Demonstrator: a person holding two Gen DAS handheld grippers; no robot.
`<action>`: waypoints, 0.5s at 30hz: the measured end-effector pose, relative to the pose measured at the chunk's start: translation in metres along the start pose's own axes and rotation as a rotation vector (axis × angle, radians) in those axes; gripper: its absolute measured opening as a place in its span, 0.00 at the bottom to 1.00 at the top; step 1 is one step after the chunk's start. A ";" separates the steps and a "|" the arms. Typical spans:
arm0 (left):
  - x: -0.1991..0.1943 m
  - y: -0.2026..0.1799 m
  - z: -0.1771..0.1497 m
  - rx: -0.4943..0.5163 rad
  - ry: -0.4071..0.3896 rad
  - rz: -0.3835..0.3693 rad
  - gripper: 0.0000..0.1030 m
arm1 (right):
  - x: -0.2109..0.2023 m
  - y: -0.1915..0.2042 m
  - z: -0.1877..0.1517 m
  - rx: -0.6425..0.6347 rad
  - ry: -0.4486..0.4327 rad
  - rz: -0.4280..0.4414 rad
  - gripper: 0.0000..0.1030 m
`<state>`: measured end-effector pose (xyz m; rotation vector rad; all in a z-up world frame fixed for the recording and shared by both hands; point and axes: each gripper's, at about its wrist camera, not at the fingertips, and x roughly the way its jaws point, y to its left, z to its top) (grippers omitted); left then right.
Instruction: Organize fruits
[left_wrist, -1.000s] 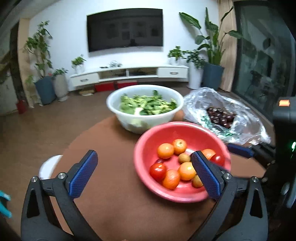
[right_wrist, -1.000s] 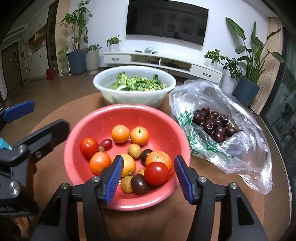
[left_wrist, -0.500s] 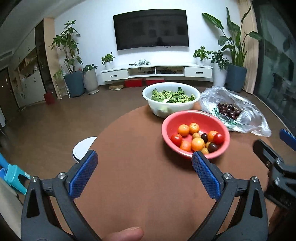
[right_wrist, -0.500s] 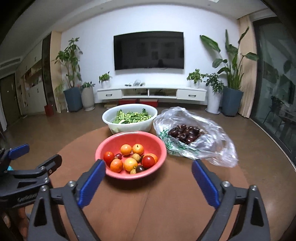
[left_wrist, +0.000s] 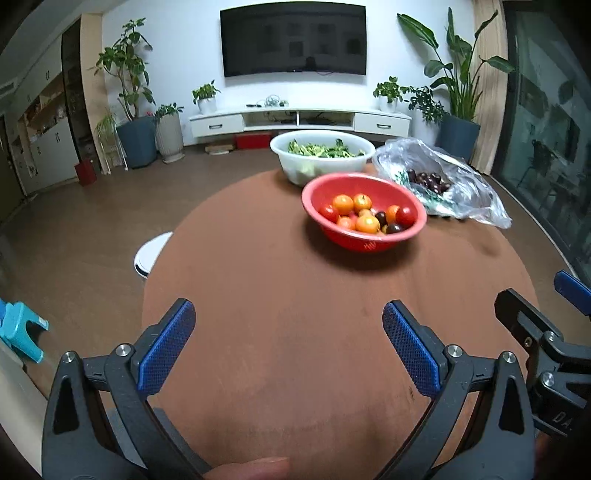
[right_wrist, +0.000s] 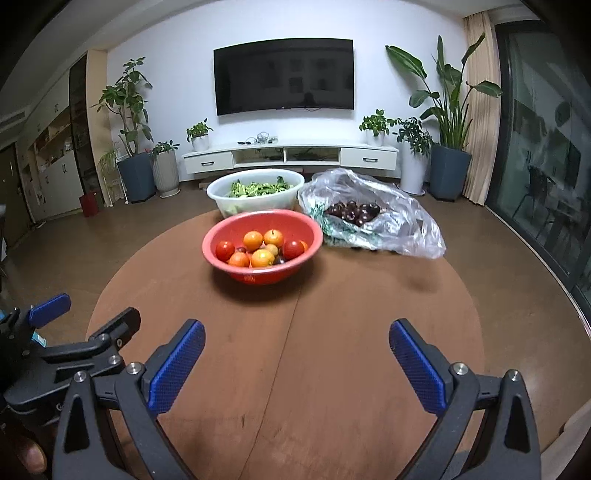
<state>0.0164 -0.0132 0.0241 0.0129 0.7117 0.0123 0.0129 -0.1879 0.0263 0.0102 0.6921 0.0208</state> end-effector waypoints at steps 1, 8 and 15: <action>-0.001 0.001 -0.002 0.000 0.002 0.002 1.00 | 0.000 0.000 -0.002 0.001 0.006 0.002 0.99; -0.004 0.001 -0.014 0.005 0.019 0.034 1.00 | -0.002 0.003 -0.012 -0.007 0.016 0.011 0.99; 0.007 0.003 -0.022 0.006 0.046 0.028 1.00 | 0.004 0.003 -0.022 0.002 0.042 0.005 0.99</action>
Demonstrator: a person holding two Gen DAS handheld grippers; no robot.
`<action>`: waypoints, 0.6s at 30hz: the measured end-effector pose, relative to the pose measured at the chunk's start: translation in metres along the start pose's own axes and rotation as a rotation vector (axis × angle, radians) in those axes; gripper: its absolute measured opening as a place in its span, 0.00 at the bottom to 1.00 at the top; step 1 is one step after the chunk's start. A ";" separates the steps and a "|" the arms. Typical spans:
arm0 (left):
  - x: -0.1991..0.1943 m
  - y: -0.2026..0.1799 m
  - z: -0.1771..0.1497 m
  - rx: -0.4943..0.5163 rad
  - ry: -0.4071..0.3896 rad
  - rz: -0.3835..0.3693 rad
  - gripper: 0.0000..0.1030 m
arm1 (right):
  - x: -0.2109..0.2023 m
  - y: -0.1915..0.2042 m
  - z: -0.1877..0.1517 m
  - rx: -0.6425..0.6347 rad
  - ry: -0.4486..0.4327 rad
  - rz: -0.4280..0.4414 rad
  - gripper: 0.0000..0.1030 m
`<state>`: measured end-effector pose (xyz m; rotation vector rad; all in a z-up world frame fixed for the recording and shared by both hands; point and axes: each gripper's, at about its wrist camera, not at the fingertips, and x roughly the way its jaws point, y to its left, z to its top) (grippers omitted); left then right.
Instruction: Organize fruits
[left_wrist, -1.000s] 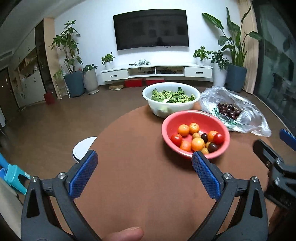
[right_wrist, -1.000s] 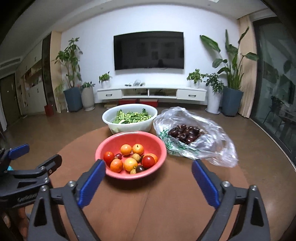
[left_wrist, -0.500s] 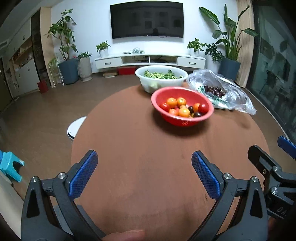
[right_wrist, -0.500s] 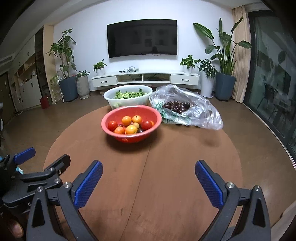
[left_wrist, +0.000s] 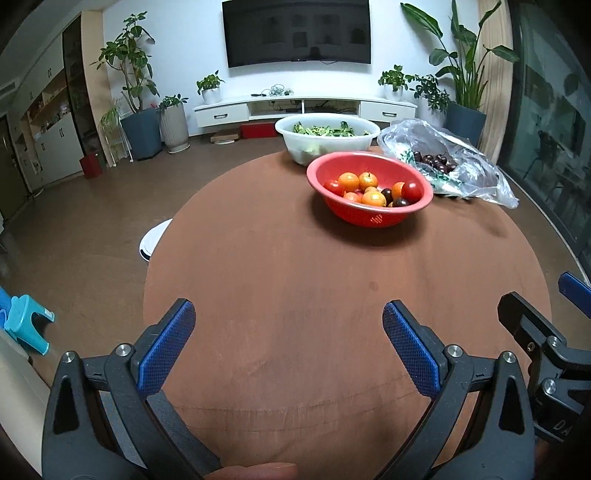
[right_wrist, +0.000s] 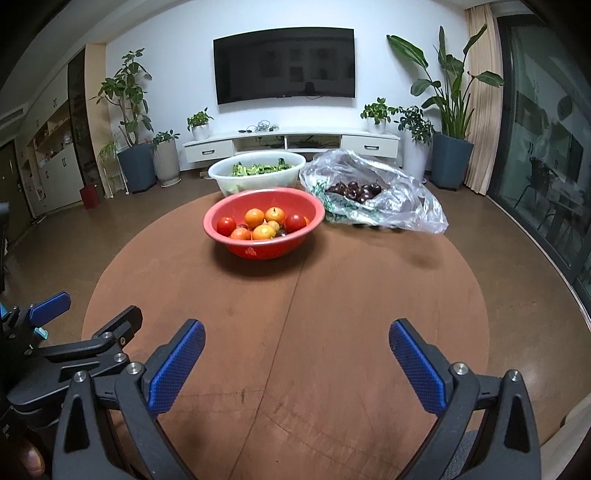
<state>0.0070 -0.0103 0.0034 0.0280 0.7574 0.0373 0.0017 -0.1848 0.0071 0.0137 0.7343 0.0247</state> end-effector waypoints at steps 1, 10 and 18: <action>0.001 0.000 -0.001 0.000 0.003 0.001 1.00 | 0.000 -0.001 -0.001 0.001 0.000 -0.002 0.99; 0.013 0.003 0.001 -0.008 0.027 0.012 1.00 | 0.007 -0.010 -0.006 0.018 0.023 -0.020 0.99; 0.022 0.004 0.000 -0.015 0.040 0.011 1.00 | 0.009 -0.011 -0.010 0.017 0.037 -0.030 0.99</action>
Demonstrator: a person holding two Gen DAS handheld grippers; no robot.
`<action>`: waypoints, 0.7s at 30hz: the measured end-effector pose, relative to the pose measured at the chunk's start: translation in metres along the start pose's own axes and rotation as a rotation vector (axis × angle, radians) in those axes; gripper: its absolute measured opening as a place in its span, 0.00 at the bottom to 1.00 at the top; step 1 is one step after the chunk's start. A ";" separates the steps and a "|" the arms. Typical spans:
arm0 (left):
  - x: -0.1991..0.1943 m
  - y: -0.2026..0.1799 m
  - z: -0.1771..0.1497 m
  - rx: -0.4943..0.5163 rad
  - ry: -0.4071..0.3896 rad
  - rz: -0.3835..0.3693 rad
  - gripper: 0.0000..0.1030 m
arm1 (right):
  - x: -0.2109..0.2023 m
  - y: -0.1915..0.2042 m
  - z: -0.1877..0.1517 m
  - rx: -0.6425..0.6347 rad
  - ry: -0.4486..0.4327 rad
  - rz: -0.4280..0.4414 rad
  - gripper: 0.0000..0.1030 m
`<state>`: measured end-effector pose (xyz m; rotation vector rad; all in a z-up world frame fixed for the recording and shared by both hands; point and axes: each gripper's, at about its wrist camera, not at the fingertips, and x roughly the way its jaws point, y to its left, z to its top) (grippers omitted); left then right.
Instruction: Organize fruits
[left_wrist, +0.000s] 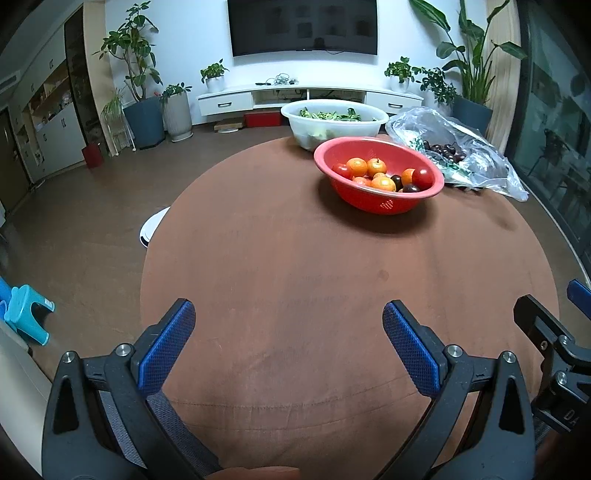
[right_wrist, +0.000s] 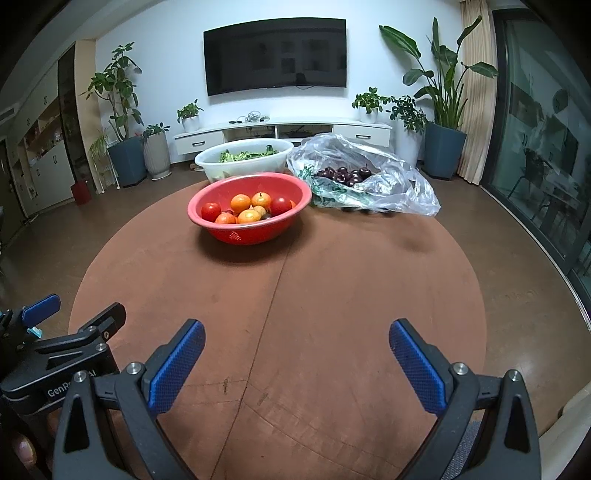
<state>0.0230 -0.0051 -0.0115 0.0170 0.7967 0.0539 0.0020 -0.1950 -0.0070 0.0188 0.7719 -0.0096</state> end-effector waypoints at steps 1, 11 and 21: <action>0.001 0.000 0.000 -0.001 0.000 -0.001 1.00 | 0.001 -0.001 0.000 -0.001 0.001 -0.001 0.99; 0.007 0.002 -0.004 -0.006 0.004 0.001 1.00 | 0.006 0.000 -0.004 -0.003 0.014 -0.004 0.99; 0.008 0.003 -0.006 -0.005 0.003 -0.001 1.00 | 0.005 0.001 -0.004 -0.003 0.015 -0.005 0.99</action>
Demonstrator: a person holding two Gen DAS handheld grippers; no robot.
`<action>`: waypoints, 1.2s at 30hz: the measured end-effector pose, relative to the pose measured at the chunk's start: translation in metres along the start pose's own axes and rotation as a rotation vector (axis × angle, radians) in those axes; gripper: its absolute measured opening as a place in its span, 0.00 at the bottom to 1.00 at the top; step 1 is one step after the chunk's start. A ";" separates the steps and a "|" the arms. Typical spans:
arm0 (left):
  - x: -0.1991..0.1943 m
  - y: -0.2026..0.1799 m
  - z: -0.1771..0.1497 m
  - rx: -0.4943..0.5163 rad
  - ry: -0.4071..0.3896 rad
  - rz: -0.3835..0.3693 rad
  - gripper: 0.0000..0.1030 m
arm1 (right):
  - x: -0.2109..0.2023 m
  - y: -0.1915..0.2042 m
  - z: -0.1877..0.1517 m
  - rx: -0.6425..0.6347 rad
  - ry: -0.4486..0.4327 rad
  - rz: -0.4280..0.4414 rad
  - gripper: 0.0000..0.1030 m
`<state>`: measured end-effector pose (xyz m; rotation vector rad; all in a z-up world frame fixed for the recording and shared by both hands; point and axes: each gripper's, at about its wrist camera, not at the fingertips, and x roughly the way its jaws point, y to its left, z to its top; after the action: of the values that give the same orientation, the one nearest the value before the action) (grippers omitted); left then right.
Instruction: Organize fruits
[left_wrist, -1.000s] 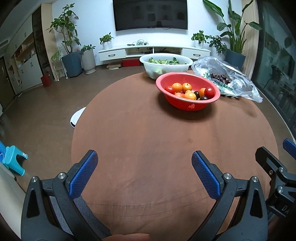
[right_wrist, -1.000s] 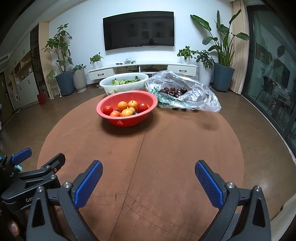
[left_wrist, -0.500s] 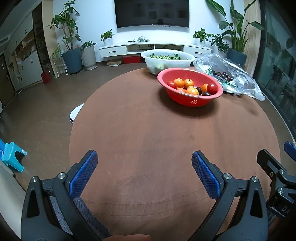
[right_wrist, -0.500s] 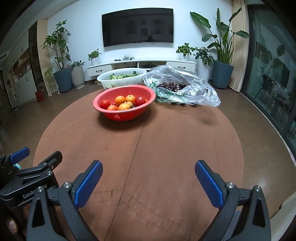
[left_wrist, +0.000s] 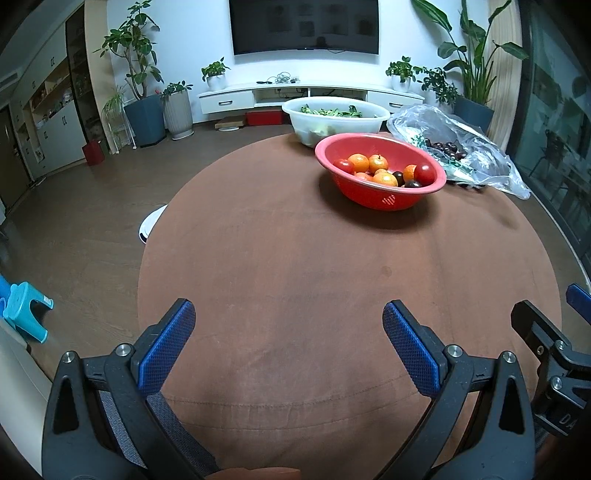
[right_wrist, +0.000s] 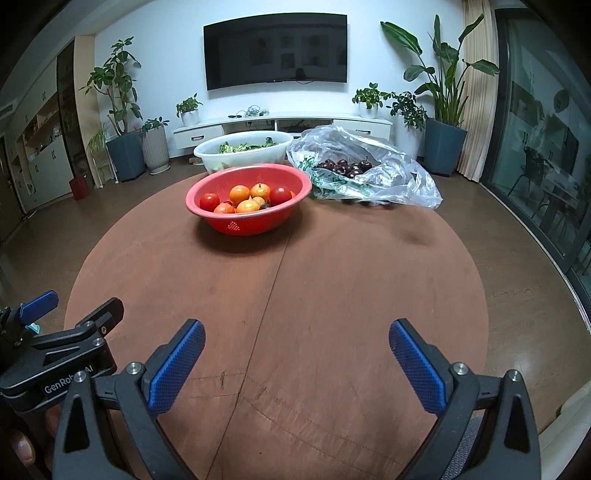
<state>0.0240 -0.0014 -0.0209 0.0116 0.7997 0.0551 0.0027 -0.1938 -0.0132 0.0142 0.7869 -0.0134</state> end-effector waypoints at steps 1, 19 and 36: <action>0.000 0.000 0.000 0.001 0.000 -0.001 1.00 | 0.000 0.000 0.000 0.000 0.000 0.000 0.99; 0.000 -0.002 -0.002 0.003 -0.002 0.002 1.00 | 0.000 0.000 0.000 0.000 0.001 0.000 0.99; 0.000 -0.003 -0.002 0.003 -0.003 0.001 1.00 | -0.001 0.001 0.001 -0.001 0.001 0.000 0.99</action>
<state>0.0223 -0.0040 -0.0225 0.0149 0.7973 0.0548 0.0025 -0.1929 -0.0115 0.0135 0.7882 -0.0132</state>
